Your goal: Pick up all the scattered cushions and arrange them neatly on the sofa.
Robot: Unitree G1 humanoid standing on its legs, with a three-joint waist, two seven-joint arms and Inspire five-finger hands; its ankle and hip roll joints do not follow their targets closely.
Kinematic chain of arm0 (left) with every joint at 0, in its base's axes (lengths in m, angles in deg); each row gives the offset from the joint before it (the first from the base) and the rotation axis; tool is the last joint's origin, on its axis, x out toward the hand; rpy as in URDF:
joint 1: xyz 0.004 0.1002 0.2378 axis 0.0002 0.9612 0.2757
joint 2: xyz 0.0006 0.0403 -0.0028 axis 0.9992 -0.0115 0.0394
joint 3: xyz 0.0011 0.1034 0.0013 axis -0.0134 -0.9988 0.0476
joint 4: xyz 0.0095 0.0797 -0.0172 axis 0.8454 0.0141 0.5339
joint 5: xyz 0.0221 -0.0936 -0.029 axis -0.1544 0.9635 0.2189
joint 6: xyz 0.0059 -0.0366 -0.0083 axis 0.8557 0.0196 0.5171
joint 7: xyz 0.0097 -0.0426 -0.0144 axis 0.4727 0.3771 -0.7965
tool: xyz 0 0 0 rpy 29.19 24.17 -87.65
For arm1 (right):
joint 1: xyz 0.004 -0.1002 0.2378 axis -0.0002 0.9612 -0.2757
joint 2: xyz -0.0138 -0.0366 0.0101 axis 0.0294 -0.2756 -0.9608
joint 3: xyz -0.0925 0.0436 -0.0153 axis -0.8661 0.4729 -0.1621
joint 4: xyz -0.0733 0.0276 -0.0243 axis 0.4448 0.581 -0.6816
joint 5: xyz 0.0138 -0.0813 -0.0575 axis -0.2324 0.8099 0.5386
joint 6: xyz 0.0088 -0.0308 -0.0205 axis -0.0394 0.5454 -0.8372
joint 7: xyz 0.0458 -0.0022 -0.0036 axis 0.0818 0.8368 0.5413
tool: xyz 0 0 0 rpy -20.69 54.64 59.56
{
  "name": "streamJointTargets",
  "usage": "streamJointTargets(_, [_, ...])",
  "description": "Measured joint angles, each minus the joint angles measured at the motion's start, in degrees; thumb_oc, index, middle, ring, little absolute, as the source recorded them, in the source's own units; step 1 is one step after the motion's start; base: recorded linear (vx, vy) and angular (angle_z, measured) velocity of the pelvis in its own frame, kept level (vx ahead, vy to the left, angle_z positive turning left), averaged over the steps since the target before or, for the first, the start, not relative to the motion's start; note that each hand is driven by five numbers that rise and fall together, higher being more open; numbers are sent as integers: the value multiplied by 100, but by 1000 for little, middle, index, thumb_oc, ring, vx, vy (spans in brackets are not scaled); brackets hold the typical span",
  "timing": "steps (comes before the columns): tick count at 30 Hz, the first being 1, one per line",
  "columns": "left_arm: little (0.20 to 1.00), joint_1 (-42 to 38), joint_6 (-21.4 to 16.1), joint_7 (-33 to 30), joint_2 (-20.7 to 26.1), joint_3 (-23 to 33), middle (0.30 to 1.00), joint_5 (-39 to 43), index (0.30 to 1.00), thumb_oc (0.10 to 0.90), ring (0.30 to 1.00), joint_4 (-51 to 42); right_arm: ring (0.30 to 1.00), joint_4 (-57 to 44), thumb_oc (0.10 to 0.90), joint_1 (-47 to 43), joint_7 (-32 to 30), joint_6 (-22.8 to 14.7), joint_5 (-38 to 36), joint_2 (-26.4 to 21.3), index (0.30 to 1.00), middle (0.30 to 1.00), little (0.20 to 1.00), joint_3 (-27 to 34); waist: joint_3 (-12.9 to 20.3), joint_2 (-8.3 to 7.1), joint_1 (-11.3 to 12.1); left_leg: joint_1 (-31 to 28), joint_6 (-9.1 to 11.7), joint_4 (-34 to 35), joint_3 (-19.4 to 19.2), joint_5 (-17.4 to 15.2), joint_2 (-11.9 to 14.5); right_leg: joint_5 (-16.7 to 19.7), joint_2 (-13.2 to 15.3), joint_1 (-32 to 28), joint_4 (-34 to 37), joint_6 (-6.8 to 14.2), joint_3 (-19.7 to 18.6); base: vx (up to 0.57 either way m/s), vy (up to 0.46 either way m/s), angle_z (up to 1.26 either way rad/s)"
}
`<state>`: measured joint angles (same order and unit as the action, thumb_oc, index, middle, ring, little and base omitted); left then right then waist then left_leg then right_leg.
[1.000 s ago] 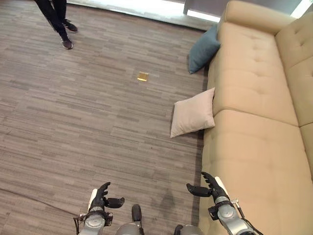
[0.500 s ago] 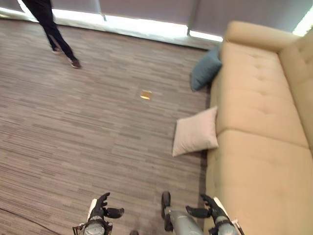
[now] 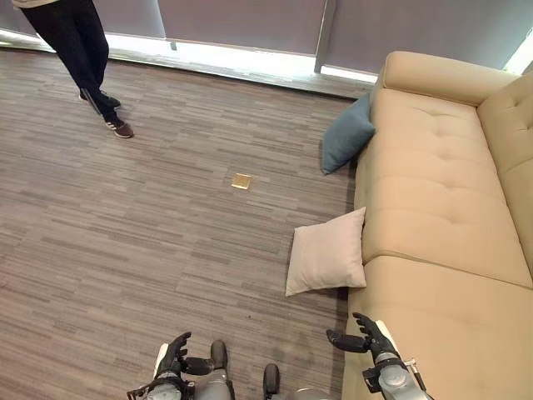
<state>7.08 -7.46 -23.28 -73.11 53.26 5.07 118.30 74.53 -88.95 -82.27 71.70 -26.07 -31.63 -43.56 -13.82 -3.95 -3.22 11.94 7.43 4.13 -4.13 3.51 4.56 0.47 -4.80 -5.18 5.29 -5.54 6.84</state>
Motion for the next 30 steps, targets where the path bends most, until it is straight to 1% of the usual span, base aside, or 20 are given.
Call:
streamJointTargets(2, [900,-18,0,0,-3,3,900,48,900,800,900,-3,900,-1,800,19,2,25,12,-10,900,900,900,-1,-37,56,121,34,-109,-48,-7,111,24,-31,-52,-130,-3,46,-117,364,219,-42])
streamJointTargets(5, [900,189,62,3,-21,-3,900,43,900,800,900,-1,900,-10,800,224,1,23,93,-13,900,900,900,4,72,148,116,-239,-578,-247,12,427,-128,-407,32,-562,-91,203,-301,385,278,-38])
streamJointTargets(6, [900,199,88,3,-27,-7,900,39,900,800,900,10,900,10,800,293,12,32,107,-15,900,900,900,-9,127,87,114,-413,-663,-276,-54,552,-272,-649,199,-606,-293,354,-376,207,193,-34])
streamJointTargets(8, [900,166,107,11,-25,-13,900,31,900,800,900,-18,900,-32,800,315,21,37,191,1,900,900,900,-7,152,127,76,-594,-952,-220,-179,608,-361,-936,347,-262,-1241,678,-385,180,224,-26])
streamJointTargets(9, [900,68,94,13,20,-16,900,1,900,800,900,-42,900,-43,800,328,30,42,251,30,900,900,900,-61,158,115,70,-775,-1095,-147,-194,469,-459,-1146,491,196,-2405,883,-433,182,262,-7])
streamJointTargets(10, [900,41,99,3,67,-56,900,-48,900,800,900,-34,900,-67,800,328,55,45,277,53,900,900,900,-74,163,106,80,-865,-1060,-120,-185,502,-489,-1301,650,616,-3372,1000,-303,172,230,1])
streamJointTargets(11, [900,-2,95,12,121,-121,900,-85,900,800,900,-47,900,-95,800,390,59,35,279,77,900,900,900,-84,215,50,60,-938,-1065,-91,-166,499,-582,-1426,799,799,-3703,1068,-268,176,228,7])
streamJointTargets(12, [900,-92,72,2,265,-212,900,-116,900,800,900,-163,900,-98,800,410,73,32,300,96,900,900,900,-196,238,-40,81,-1020,-1356,-155,-188,179,-737,-1191,1119,1230,-4275,1035,-284,204,195,12])
streamJointTargets(13, [900,-116,75,1,355,-216,900,-191,900,800,900,-169,900,-107,800,318,84,28,309,147,900,900,900,-219,205,-132,79,-1096,-1332,-164,-195,196,-829,-1256,1355,1418,-4673,1059,-215,255,135,11])
streamJointTargets(14, [900,-174,86,3,375,-212,900,-198,900,800,900,-168,900,-125,800,290,96,22,314,161,900,900,900,-242,204,-128,34,-1135,-1416,-169,-161,131,-864,-1266,1394,1529,-4732,1079,-258,345,155,2])
streamJointTargets(15, [900,-252,84,-9,377,-210,900,-206,900,800,900,-228,900,-118,800,220,135,18,323,202,900,900,900,-257,155,-47,52,-1256,-1599,-145,-105,-125,-867,-1277,1388,1763,-4589,1090,-250,386,111,-9])
streamJointTargets(16, [900,-269,88,-11,408,-201,900,-204,900,800,900,-205,900,-108,800,141,136,6,324,244,900,900,900,-245,126,-14,49,-1339,-1487,-126,-113,-33,-830,-1308,1336,1817,-4356,1137,-229,295,38,-12])
streamJointTargets(17, [900,-294,95,-3,412,-202,900,-204,900,800,900,-208,900,-147,800,81,152,-15,325,247,900,900,900,-263,74,51,-61,-1484,-1518,-55,-56,-167,-806,-1309,1113,1927,-3768,1157,-283,316,29,13])
streamJointTargets(18, [900,-320,95,2,410,-207,900,-204,900,800,900,-203,900,-163,800,56,151,-16,325,251,900,900,900,-276,36,51,-119,-1590,-1380,-21,-33,-126,-823,-1236,970,2062,-3280,1079,-293,312,21,18])
streamJointTargets(19, [900,-333,92,1,399,-205,900,-205,900,800,900,-189,900,-157,800,57,150,-15,326,249,900,900,900,-278,21,31,-124,-1650,-1350,14,-29,-157,-835,-1182,865,2156,-3031,1055,-335,324,16,25])
streamJointTargets(21, [900,-366,94,4,396,-205,900,-205,900,800,900,-154,900,-64,800,74,155,11,324,257,900,900,900,-307,-32,-81,-228,-1795,-1329,29,78,-265,-908,-698,658,2400,-2196,1073,-292,316,5,32])
streamJointTargets(24, [900,-242,105,24,362,-228,900,-207,900,800,900,-99,900,2,800,170,155,52,325,255,900,900,900,-254,-15,-297,-250,-2105,-1244,42,168,-534,-1051,-41,777,2346,-1210,1035,116,236,-24,17])
streamJointTargets(27, [900,-145,115,36,303,-259,900,-225,900,800,900,-106,900,6,800,291,152,66,324,225,900,900,900,-174,-11,-251,-320,-2353,-1061,-109,286,-932,-918,719,715,2065,-1159,760,369,335,-56,12])
streamJointTargets(28, [900,-116,118,41,299,-293,900,-295,900,800,900,-107,900,12,800,271,151,71,318,236,900,900,900,-148,-3,-169,-351,-2382,-994,-154,350,-1042,-795,713,626,1945,-1154,717,397,300,-97,42])
streamJointTargets(30, [900,-118,106,121,283,-418,900,-419,900,800,900,-264,900,-24,800,366,149,61,315,211,900,900,900,-34,92,-60,-406,-2376,-765,-535,437,-1218,-530,513,380,1678,-1094,303,456,300,-110,52])
